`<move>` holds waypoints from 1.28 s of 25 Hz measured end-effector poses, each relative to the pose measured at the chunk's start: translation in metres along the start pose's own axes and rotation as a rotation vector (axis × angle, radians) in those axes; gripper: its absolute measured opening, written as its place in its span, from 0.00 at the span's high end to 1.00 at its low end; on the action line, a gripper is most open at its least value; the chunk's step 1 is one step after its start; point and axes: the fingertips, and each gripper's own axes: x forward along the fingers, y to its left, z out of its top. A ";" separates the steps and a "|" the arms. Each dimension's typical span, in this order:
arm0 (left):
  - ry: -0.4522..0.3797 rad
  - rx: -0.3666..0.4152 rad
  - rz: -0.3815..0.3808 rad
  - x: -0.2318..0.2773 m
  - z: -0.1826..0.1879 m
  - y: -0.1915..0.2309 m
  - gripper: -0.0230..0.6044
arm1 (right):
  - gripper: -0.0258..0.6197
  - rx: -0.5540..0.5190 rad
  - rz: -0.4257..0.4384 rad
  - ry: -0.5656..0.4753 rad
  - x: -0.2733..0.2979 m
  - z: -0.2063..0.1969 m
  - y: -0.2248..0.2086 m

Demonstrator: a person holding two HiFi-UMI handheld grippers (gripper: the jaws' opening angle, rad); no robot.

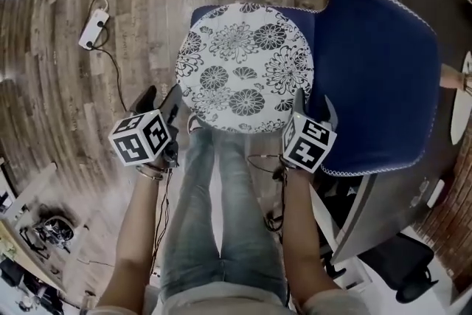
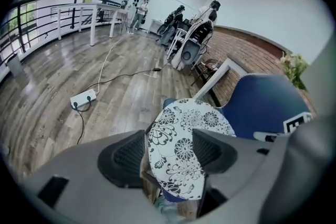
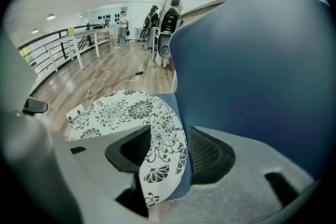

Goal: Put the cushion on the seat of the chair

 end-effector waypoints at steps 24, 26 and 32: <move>-0.396 0.229 -0.212 -0.232 0.179 -0.188 0.93 | 0.95 0.222 0.142 -0.385 -0.255 0.160 -0.034; -0.448 0.265 -0.228 -0.246 0.201 -0.202 0.93 | 0.95 0.235 0.126 -0.430 -0.268 0.176 -0.047; -0.585 0.371 -0.180 -0.280 0.265 -0.224 0.93 | 0.96 0.216 0.096 -0.553 -0.310 0.212 -0.102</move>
